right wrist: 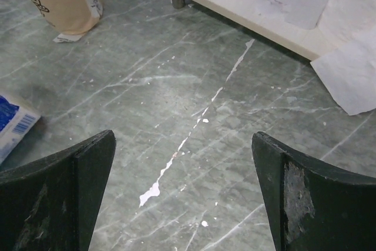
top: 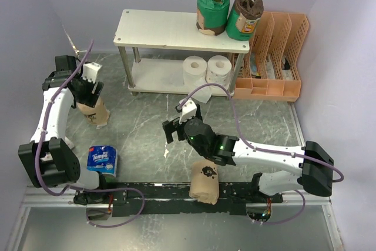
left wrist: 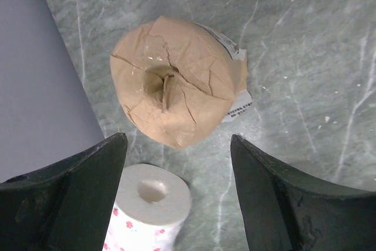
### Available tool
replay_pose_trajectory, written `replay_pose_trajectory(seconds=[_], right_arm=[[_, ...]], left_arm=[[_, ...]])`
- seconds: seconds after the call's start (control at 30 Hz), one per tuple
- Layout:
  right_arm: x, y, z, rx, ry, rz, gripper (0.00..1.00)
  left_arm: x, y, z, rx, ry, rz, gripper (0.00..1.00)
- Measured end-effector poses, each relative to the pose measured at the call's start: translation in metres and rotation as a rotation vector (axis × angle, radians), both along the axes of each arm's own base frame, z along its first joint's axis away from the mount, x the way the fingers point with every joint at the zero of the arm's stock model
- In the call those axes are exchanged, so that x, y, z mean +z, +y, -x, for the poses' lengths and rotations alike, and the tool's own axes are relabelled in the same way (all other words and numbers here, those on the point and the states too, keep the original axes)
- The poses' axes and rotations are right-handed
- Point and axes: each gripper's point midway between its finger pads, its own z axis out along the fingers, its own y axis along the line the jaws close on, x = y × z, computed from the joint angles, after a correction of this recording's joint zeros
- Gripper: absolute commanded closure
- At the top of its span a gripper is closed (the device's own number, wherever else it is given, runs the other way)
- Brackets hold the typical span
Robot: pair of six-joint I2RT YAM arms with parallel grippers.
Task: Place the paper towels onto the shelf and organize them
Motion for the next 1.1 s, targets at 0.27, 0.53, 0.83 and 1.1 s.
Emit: replay_pose_trajectory(seconds=[0.27,0.53,0.83,1.1], right_arm=[[0.004,0.006,0.001,0.004,0.007,-0.049,0.01],[0.002,0.005,0.001,0.001,0.012,-0.054,0.01],[0.002,0.005,0.001,-0.003,0.015,-0.058,0.01],[0.001,0.004,0.0,-0.004,0.017,-0.055,0.01]], left_arm=[[-0.031,0.005,-0.02,-0.075,0.057,-0.028,0.19],[-0.042,-0.005,-0.029,-0.109,0.06,-0.037,0.23],[-0.056,-0.026,-0.032,-0.163,0.061,-0.08,0.29],[-0.06,-0.024,-0.028,-0.166,0.071,-0.102,0.79]])
